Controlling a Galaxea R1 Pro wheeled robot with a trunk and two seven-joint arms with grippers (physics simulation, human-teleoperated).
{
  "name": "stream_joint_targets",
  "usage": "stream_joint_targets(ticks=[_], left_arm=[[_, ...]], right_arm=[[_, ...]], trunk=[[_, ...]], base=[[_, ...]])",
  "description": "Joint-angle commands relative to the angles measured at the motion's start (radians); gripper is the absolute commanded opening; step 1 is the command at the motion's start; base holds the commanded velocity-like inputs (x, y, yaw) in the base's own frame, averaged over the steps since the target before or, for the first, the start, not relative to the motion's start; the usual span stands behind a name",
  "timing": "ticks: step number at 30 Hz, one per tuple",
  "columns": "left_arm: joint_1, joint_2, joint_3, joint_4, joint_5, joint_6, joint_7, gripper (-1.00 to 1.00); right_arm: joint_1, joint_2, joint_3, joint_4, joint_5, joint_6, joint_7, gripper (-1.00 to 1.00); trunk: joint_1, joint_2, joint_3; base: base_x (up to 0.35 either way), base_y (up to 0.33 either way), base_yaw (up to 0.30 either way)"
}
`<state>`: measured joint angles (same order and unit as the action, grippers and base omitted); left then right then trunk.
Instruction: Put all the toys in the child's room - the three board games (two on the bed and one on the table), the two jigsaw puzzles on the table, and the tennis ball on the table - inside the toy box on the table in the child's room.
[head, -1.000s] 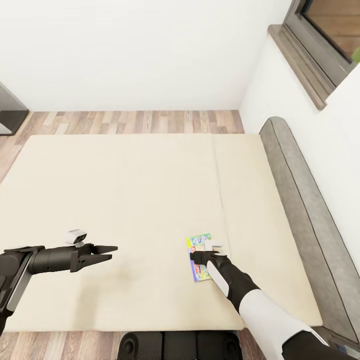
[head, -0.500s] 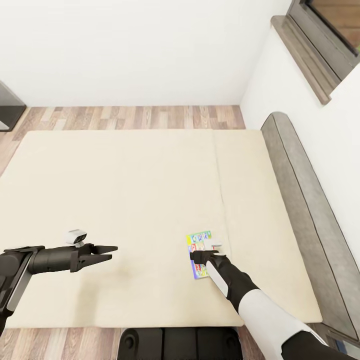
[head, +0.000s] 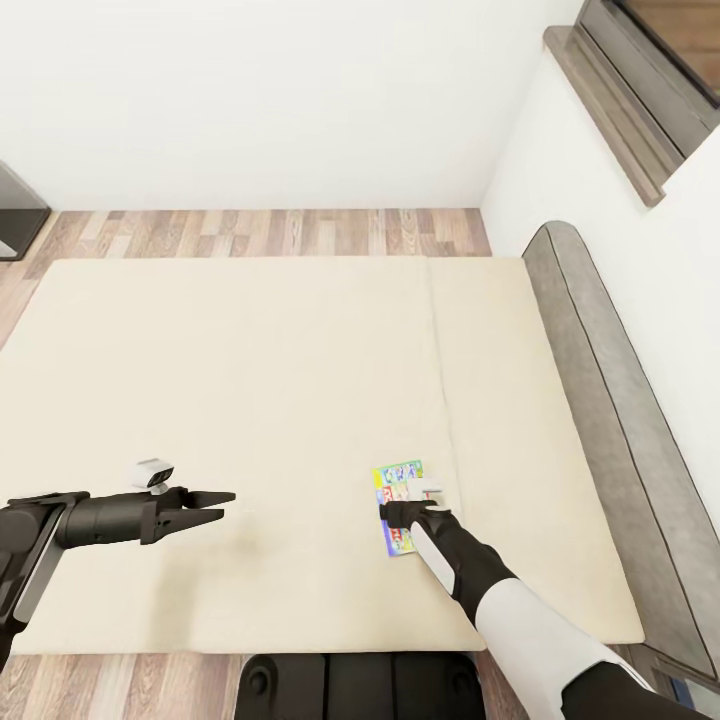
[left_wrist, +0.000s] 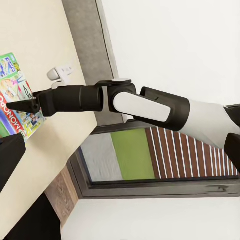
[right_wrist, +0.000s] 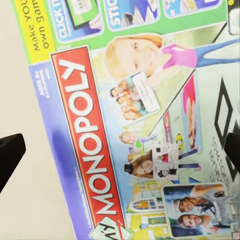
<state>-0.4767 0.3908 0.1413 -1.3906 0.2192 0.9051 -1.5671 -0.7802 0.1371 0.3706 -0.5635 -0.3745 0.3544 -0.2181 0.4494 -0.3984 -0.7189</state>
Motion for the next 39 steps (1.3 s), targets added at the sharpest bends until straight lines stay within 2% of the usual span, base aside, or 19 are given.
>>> stream_joint_targets(ticks=[1, 14, 24, 39], left_arm=[[0.0, 0.0, 0.0, 0.0, 0.0, 0.011, -0.004, 1.0], [0.0, 0.0, 0.0, 0.0, -0.001, 0.011, -0.004, 1.0], [0.0, 0.0, 0.0, 0.0, -0.001, 0.011, -0.004, 1.0], [0.001, 0.0, 0.0, 0.0, -0.001, 0.01, -0.004, 1.0]], right_arm=[[-0.001, 0.0, 0.007, -0.002, -0.011, 0.004, -0.015, 1.0], [0.0, 0.002, 0.005, -0.004, -0.01, 0.01, -0.196, 1.0], [-0.001, 0.002, 0.005, -0.003, -0.01, 0.01, -0.218, 1.0], [-0.001, 0.002, 0.007, -0.003, -0.01, 0.004, -0.212, 1.0]], trunk=[[0.001, -0.002, -0.001], [0.001, -0.002, -0.001], [0.001, -0.002, -0.001], [0.001, -0.002, -0.001]], base=[[0.0, 0.0, 0.0], [0.0, 0.0, 0.0], [0.0, 0.0, 0.0], [0.0, 0.0, 0.0]])
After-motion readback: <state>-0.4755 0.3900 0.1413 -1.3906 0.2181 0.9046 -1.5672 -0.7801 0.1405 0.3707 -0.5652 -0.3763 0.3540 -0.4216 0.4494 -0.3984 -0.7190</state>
